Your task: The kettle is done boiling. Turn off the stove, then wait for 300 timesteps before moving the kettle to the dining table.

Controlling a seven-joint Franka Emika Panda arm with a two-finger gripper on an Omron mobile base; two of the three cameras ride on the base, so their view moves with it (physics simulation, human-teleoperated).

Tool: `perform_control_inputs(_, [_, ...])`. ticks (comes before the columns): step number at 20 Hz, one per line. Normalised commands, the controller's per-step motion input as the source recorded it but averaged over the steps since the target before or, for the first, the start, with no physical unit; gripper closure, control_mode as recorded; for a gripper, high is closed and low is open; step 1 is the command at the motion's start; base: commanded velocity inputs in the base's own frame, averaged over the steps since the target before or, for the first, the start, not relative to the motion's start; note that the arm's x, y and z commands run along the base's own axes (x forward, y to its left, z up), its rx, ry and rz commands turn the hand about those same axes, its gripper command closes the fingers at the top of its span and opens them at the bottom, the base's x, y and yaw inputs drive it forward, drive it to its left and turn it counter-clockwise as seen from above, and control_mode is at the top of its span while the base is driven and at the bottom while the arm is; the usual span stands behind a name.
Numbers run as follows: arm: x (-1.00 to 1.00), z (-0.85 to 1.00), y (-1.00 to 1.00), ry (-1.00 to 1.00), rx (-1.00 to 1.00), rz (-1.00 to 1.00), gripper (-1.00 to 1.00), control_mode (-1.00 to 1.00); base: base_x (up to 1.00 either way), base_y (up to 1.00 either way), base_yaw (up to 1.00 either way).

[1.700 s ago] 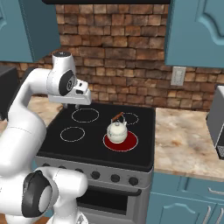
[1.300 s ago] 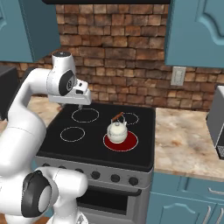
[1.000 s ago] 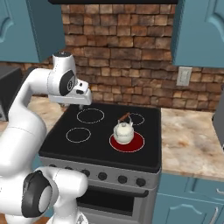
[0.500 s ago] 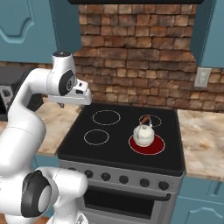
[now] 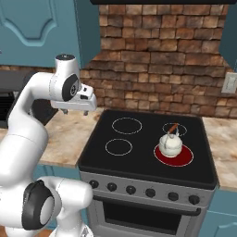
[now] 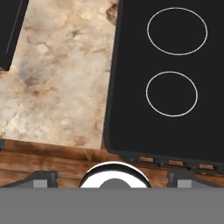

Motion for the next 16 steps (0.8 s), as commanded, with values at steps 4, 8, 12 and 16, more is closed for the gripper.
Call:
perform_control_inputs(4, [0.0,0.0,0.0,0.0,0.0,0.0,-1.0,1.0,0.0,0.28,0.0])
perform_control_inputs(8, [0.0,0.0,-0.02,0.0,0.01,0.0,-1.0,-1.0,0.0,0.0,0.0])
perform_control_inputs(12, [0.0,0.0,-0.21,-0.01,0.05,-0.02,-1.0,-1.0,0.0,0.0,0.0])
perform_control_inputs(16, [0.0,0.0,-0.29,-0.02,0.05,-0.03,-1.0,-1.0,0.0,0.0,0.0])
